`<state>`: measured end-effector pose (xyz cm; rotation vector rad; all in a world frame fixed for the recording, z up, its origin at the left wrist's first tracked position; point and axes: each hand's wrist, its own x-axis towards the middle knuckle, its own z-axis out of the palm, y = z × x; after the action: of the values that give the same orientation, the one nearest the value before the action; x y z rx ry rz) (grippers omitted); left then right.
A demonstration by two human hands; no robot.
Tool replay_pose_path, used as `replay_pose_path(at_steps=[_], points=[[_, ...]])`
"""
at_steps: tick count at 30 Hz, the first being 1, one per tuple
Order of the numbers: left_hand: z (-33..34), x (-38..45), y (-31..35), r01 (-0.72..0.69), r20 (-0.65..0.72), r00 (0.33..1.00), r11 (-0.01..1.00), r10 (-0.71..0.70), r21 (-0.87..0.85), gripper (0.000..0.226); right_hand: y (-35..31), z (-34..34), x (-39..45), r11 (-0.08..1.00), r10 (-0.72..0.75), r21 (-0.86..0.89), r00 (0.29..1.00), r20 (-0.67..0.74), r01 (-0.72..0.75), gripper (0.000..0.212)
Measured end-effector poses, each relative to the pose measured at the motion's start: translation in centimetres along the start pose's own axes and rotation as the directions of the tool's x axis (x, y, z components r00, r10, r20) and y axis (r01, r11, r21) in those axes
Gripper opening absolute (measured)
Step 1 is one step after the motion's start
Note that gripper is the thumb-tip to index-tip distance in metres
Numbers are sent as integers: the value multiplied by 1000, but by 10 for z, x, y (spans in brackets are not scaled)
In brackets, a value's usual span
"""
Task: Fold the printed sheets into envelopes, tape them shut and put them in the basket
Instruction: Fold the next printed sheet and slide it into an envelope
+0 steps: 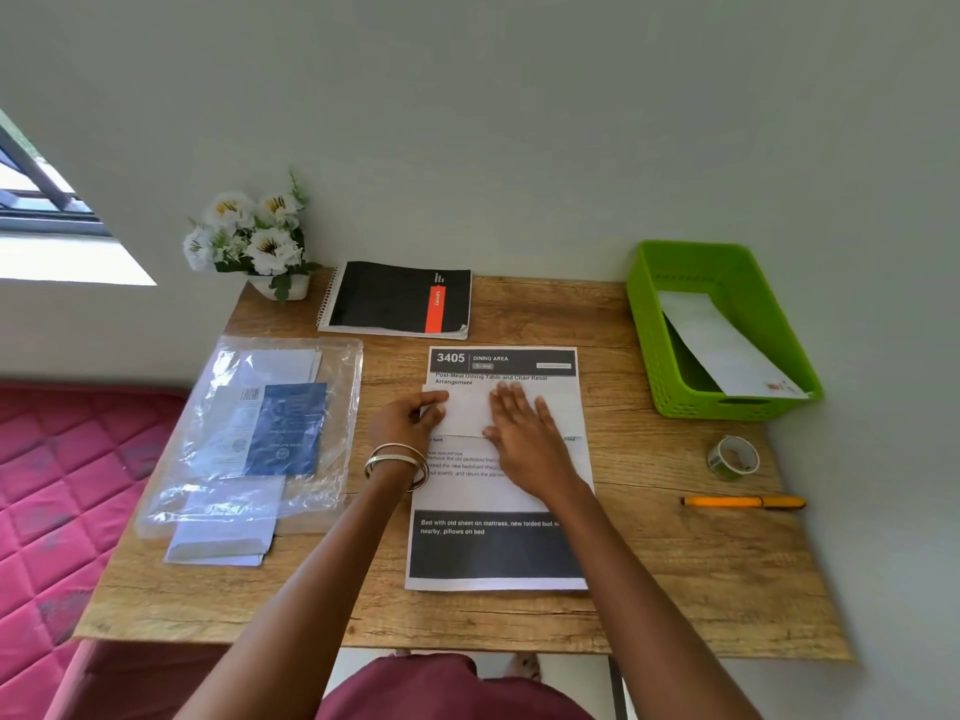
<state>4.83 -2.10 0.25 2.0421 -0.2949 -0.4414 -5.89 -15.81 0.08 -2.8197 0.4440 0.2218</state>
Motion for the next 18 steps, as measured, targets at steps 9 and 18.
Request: replay_pose_path(at_steps=[9, 18], points=[[2, -4, 2, 7, -21, 1000, 1000, -7, -14, 21, 52, -12, -30, 957, 258, -129, 966, -18, -259, 55], [1, -18, 10, -149, 9, 988, 950, 152, 274, 35, 56, -12, -30, 965, 258, 53, 966, -15, -257, 60]])
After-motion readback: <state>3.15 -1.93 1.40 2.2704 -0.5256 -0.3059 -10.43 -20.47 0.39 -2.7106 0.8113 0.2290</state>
